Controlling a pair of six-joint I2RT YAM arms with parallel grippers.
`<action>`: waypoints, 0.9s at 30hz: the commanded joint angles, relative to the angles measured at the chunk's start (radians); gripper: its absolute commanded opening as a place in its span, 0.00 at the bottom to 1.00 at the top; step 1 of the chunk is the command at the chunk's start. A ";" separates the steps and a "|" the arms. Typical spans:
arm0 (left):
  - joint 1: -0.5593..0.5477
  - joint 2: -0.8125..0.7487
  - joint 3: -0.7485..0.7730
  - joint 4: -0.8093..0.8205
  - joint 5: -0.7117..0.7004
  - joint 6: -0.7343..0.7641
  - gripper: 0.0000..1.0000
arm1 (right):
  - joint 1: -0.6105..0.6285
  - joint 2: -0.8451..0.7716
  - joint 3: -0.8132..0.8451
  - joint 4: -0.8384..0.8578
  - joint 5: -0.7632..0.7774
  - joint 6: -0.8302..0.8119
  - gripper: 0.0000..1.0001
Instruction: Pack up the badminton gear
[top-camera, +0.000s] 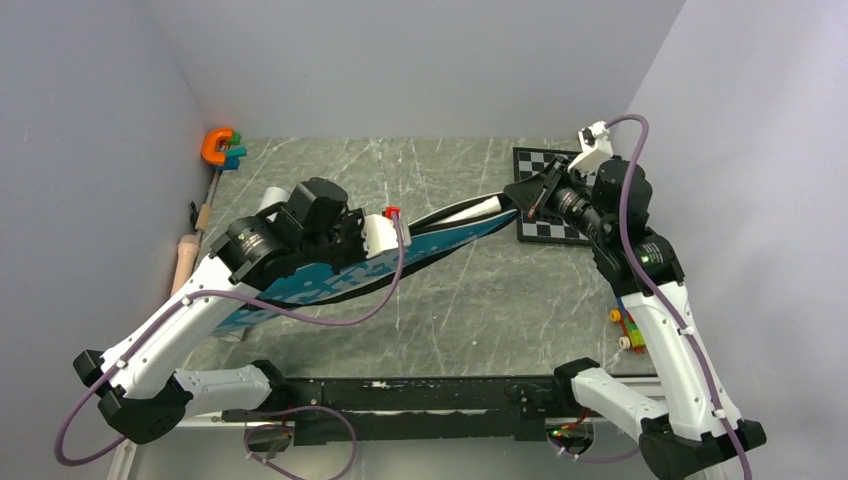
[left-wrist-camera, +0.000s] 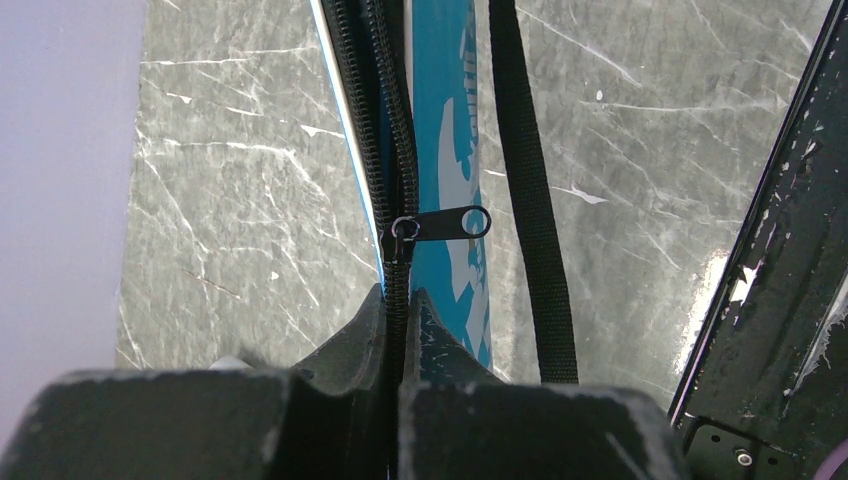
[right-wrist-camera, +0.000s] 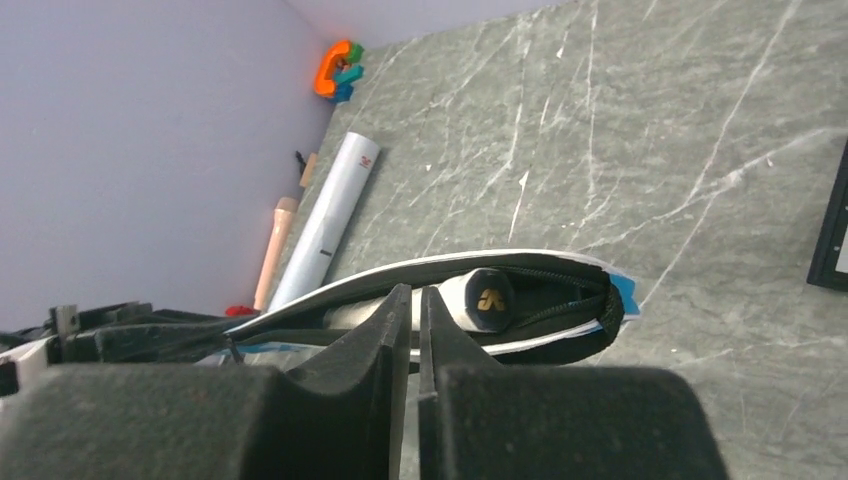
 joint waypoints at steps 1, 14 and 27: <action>-0.001 -0.047 0.052 0.085 0.008 0.022 0.00 | -0.005 0.021 -0.027 0.006 0.022 -0.002 0.09; -0.002 -0.037 0.065 0.087 0.016 0.019 0.00 | 0.019 0.031 -0.149 0.110 -0.071 0.068 0.01; -0.002 -0.026 0.069 0.091 0.006 0.024 0.00 | 0.027 0.021 0.228 -0.196 0.175 -0.125 0.44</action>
